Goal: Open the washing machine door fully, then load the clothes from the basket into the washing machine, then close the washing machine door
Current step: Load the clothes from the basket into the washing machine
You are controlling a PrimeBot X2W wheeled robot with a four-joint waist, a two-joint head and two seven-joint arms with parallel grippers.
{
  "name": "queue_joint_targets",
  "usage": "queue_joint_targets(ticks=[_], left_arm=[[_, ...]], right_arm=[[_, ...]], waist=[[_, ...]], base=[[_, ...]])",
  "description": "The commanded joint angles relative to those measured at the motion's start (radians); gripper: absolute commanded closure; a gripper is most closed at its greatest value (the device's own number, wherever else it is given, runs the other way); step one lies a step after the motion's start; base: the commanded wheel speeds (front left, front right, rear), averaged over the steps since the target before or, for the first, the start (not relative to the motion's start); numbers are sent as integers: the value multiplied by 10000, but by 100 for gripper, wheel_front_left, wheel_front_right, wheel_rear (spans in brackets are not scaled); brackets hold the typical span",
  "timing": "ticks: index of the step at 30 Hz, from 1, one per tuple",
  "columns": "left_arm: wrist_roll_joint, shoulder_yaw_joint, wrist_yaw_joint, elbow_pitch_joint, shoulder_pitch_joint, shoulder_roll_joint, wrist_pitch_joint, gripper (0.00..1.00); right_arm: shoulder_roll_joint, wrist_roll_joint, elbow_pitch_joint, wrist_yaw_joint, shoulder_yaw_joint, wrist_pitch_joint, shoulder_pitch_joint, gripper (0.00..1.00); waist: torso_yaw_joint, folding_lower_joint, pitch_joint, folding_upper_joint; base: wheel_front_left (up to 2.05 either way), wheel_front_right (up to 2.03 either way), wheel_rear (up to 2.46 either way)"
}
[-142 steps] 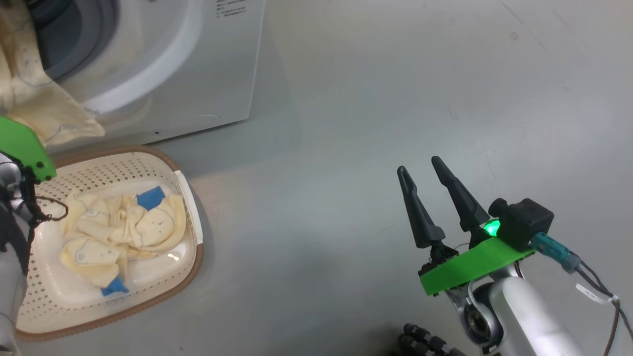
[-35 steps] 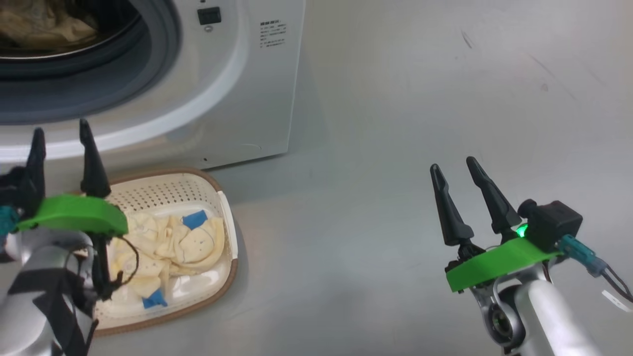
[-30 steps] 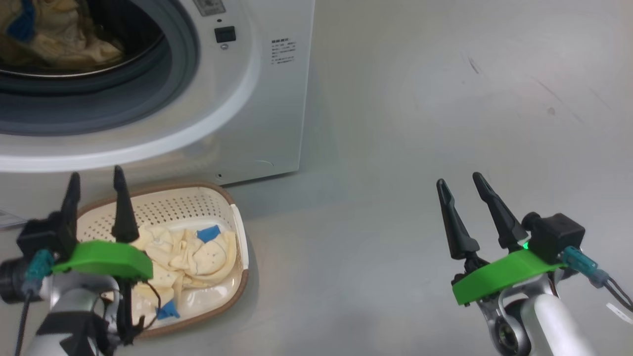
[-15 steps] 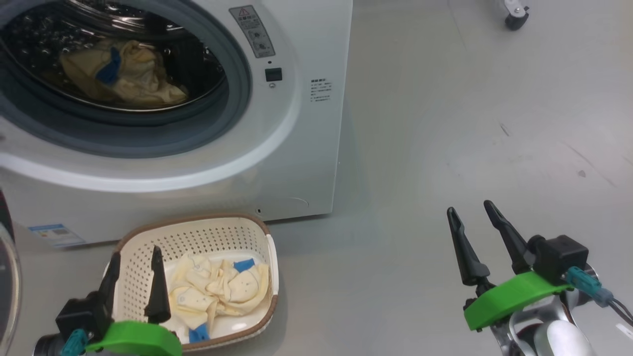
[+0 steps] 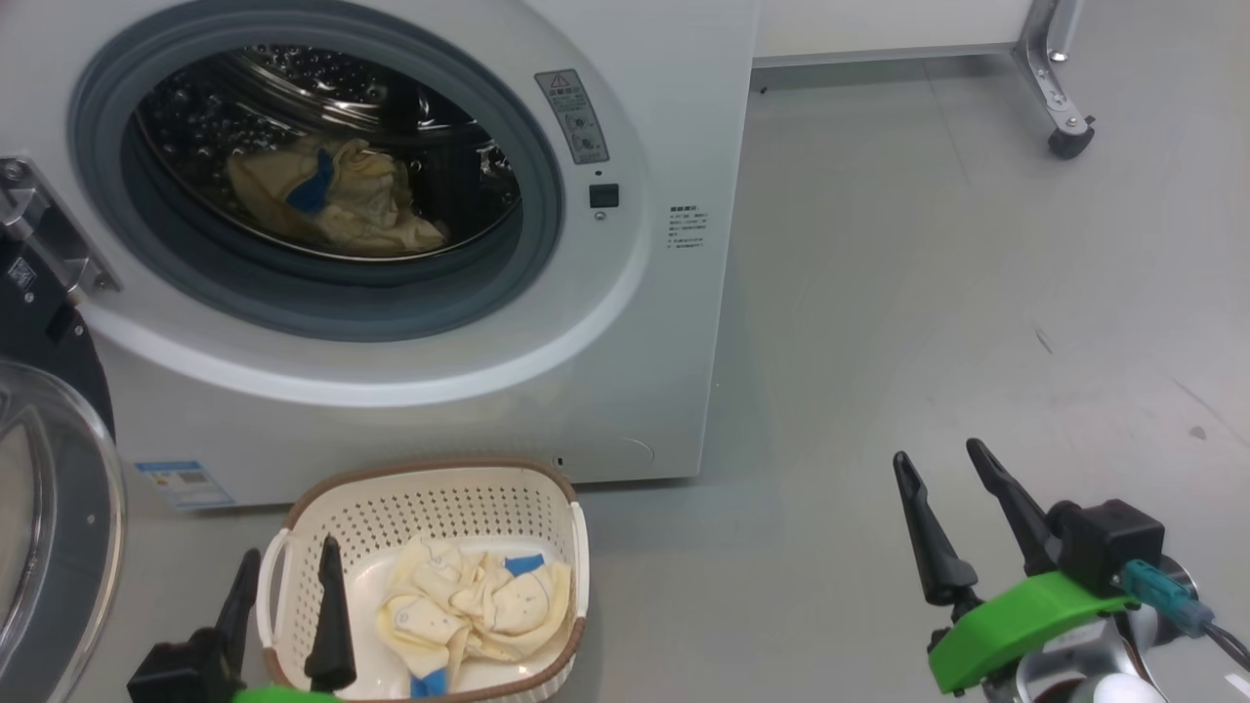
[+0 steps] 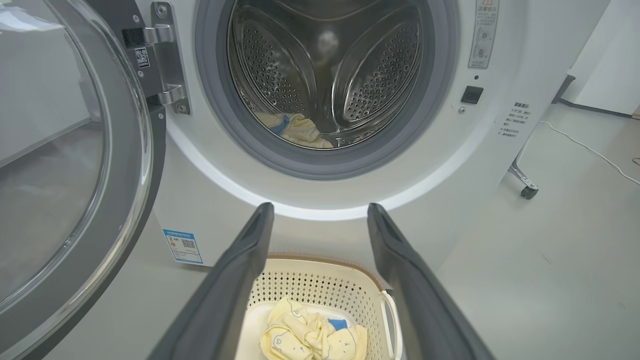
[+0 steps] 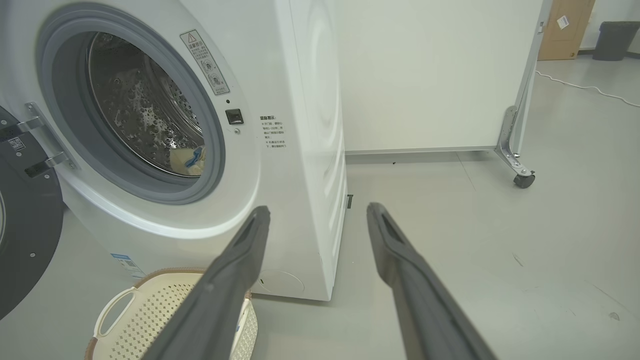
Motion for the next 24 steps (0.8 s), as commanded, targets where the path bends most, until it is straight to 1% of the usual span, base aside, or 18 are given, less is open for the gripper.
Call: queue_joint_targets(ticks=[1, 10, 24], left_arm=[[106, 432, 1710, -372, -231, 76, -140, 0], [122, 458, 1740, -472, -45, -17, -141, 0], [120, 482, 1682, -522, -153, -38, -141, 0]], right_arm=[[-85, -98, -433, 42, 141, 76, -191, 0], [-85, -89, -645, 42, 83, 214, -1, 0], [-85, -78, -754, 42, 92, 234, -2, 0]], waist=[[69, 1, -94, -1], [81, 1, -230, -1], [97, 1, -55, -1]], base=[[0, 0, 0], [0, 0, 0], [0, 0, 0]])
